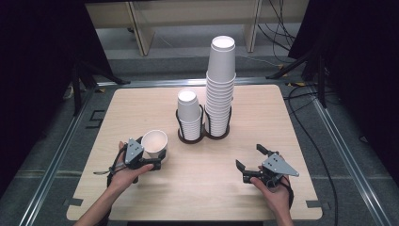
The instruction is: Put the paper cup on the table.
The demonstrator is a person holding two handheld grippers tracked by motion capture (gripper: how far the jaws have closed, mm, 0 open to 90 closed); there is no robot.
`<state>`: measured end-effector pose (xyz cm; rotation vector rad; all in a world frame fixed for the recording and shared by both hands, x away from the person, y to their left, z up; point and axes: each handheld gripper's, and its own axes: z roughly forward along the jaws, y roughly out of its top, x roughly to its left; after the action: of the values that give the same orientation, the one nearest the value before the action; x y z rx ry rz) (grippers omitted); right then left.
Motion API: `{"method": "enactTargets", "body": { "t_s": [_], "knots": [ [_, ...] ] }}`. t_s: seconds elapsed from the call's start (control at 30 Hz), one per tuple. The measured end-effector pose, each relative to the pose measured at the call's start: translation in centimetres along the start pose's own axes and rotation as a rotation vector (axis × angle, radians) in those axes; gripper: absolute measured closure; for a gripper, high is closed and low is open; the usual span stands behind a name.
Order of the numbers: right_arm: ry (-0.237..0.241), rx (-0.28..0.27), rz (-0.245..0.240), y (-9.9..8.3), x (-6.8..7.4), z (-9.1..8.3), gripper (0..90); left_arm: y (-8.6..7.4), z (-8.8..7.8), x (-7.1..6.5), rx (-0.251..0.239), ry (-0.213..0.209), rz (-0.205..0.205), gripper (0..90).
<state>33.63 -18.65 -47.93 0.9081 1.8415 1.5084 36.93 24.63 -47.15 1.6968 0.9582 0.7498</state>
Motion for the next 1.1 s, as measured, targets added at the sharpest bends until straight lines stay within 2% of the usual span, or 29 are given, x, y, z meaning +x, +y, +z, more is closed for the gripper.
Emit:
{"method": "enactTargets", "body": {
  "t_s": [0.03,0.13,0.17,0.3,0.37,0.4,0.47,0.53,0.57,0.63,0.67,0.7,0.77,0.8,0.83,0.93,1.03,1.1],
  "knots": [
    [-0.005,-0.011,0.001,0.0,0.0,0.0,4.6,-0.1,-0.1,-0.1,0.0,-0.021,0.007,0.1],
    [0.002,0.007,0.018,0.0,0.1,-0.1,4.6,-0.2,-0.4,-0.3,0.011,-0.028,0.007,0.0],
    [0.017,0.005,0.046,0.0,0.2,0.0,4.6,-0.3,-0.5,-0.5,0.001,-0.042,0.006,0.0],
    [0.009,-0.003,0.028,0.0,0.1,-0.1,4.6,-0.3,-1.1,-0.6,0.009,-0.046,0.005,0.0],
    [-0.004,0.017,0.021,0.0,0.0,-0.2,4.6,-0.4,-1.3,-0.5,0.007,-0.038,0.018,0.0],
    [-0.009,0.013,0.014,0.0,0.0,-0.2,4.6,-0.5,-1.4,-0.5,0.004,-0.032,0.004,0.0],
    [-0.006,0.013,0.018,0.0,0.0,-0.1,4.6,-0.6,-1.5,-0.2,-0.002,-0.04,0.009,0.0],
    [0.003,0.007,0.047,0.0,0.1,0.0,4.4,-0.6,-1.8,-0.1,-0.003,-0.037,0.008,0.0],
    [-0.013,-0.015,0.003,0.1,-0.2,0.0,4.7,-0.7,-2.1,0.0,-0.004,-0.039,0.013,0.0],
    [-0.011,-0.016,0.003,0.1,-0.2,0.0,4.6,-0.8,-2.5,0.1,0.003,-0.041,0.007,0.0],
    [0.015,-0.011,0.041,0.0,0.1,0.0,4.5,-0.9,-2.7,0.1,0.0,-0.041,-0.001,0.0],
    [-0.007,-0.005,0.025,0.0,0.1,-0.1,4.5,-1.2,-3.3,0.1,-0.007,-0.045,-0.015,0.0],
    [-0.011,-0.01,0.028,0.0,0.1,-0.1,4.4,-1.4,-3.7,0.1,-0.002,-0.037,-0.012,0.0],
    [-0.011,-0.01,0.028,0.0,0.1,-0.1,4.4,-1.5,-3.9,0.1,-0.007,-0.043,-0.013,0.0],
    [0.001,0.009,0.031,0.1,0.1,-0.2,4.5,-1.9,-4.6,0.2,-0.004,-0.031,-0.01,0.0],
    [0.005,0.015,0.04,0.1,0.1,-0.2,4.4,-2.3,-5.0,0.3,-0.002,-0.021,-0.008,0.0],
    [-0.004,0.008,0.025,0.0,0.1,-0.2,4.4,-3.0,-5.5,0.6,-0.013,-0.02,-0.008,0.0],
    [0.003,0.02,0.034,0.0,0.1,-0.1,4.4,-3.3,-5.7,0.7,-0.028,-0.02,-0.005,0.0]
  ]
}}
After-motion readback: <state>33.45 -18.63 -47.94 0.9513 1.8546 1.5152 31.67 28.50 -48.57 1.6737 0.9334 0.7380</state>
